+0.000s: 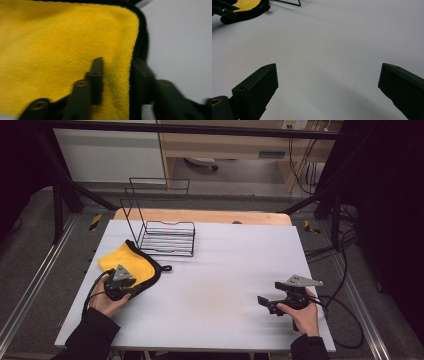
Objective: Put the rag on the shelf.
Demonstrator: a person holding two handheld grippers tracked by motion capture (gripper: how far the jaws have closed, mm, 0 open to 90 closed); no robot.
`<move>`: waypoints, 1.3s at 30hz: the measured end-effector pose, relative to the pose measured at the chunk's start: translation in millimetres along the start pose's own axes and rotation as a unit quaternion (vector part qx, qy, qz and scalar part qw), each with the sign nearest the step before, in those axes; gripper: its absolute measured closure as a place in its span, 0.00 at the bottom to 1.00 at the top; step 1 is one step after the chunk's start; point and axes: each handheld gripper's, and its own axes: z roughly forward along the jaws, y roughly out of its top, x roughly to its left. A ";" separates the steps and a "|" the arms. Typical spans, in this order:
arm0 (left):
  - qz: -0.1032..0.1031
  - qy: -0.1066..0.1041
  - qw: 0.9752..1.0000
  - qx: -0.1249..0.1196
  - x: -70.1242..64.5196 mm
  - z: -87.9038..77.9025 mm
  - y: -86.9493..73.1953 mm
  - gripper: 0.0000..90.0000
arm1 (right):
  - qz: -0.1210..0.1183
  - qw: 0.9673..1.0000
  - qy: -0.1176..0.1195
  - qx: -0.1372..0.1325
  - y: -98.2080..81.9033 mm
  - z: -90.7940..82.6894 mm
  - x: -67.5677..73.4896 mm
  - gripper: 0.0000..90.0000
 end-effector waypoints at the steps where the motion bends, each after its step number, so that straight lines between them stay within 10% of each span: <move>1: 0.003 0.001 1.000 0.003 -0.5 0.0 0.6 0.75 | 0.000 1.000 0.000 0.000 0.0 -0.1 0.0 0.04; 18: -0.001 -0.027 1.000 0.008 -7.9 -9.4 -3.6 0.62 | 0.000 1.000 0.001 -0.003 0.0 -1.8 -0.4 0.04; 39: -0.002 0.010 1.000 0.021 -7.0 -4.6 1.0 0.86 | 0.001 1.000 0.001 -0.003 0.1 -0.9 -0.1 0.04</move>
